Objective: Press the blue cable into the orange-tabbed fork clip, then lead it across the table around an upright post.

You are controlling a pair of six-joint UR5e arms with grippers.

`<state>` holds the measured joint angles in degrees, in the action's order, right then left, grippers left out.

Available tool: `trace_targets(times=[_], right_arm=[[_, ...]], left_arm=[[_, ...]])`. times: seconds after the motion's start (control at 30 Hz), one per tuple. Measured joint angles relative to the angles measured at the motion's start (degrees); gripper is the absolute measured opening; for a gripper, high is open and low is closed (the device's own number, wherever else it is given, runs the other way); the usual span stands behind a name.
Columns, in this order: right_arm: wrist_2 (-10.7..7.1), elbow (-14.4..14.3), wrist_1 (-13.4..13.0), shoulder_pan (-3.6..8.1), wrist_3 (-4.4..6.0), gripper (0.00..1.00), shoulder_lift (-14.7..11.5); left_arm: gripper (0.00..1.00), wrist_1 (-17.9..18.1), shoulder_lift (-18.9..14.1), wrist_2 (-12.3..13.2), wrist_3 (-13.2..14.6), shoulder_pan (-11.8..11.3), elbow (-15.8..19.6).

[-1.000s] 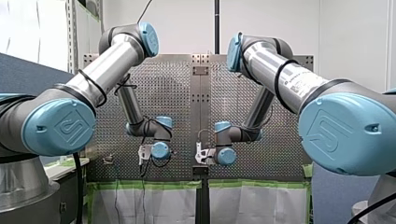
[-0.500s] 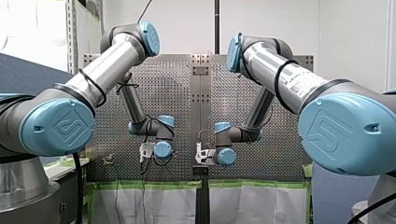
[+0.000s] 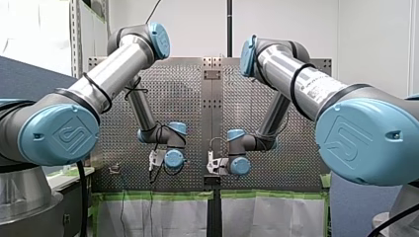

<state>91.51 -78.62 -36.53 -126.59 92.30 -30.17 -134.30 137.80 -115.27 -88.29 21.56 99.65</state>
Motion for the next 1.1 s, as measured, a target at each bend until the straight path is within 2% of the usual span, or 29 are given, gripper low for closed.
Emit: trace_targets(times=[0.47, 0.7, 0.8, 0.97, 1.1], right_arm=[[0.00, 0.0, 0.0, -0.01, 0.00, 0.00, 0.1], [0.00, 0.2, 0.3, 0.11, -0.20, 0.00, 0.1], [0.42, 1.0, 1.2, 0.21, -0.82, 0.00, 0.0], [2.15, 1.7, 4.0, 0.29, -2.67, 0.00, -1.6], [2.76, 1.8, 6.2, 0.21, -3.19, 0.00, -3.5]], left_arm=[[0.00, 0.6, 0.0, 0.3, -0.2, 0.5, 0.0], [0.00, -0.8, -0.4, 0.2, 0.1, 0.8, 0.0], [0.00, -1.6, -1.2, 0.2, 0.1, 1.1, 0.0], [0.00, -3.1, -3.8, 0.2, -0.2, 2.0, 0.0], [0.00, -4.0, -5.9, 0.2, -1.8, 2.8, 0.0]])
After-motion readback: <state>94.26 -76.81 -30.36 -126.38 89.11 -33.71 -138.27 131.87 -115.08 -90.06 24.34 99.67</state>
